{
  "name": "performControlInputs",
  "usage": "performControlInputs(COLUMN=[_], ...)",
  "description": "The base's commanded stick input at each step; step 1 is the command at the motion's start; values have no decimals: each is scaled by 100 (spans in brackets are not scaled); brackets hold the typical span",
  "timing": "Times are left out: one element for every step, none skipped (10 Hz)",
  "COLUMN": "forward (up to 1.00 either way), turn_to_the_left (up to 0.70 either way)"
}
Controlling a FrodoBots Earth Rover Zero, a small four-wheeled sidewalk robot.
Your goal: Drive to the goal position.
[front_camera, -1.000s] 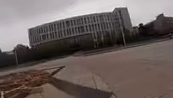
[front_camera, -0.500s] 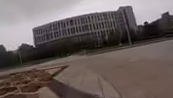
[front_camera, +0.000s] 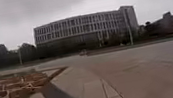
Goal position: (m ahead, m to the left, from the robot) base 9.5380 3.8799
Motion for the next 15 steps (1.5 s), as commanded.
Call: performControlInputs(forward=[70,70,70,70,70,70,70,70,70,70,70,70,70,70,70], turn_to_the_left=[3,3,0,4,21,16,6,10,4,0,0,0,22,8,0])
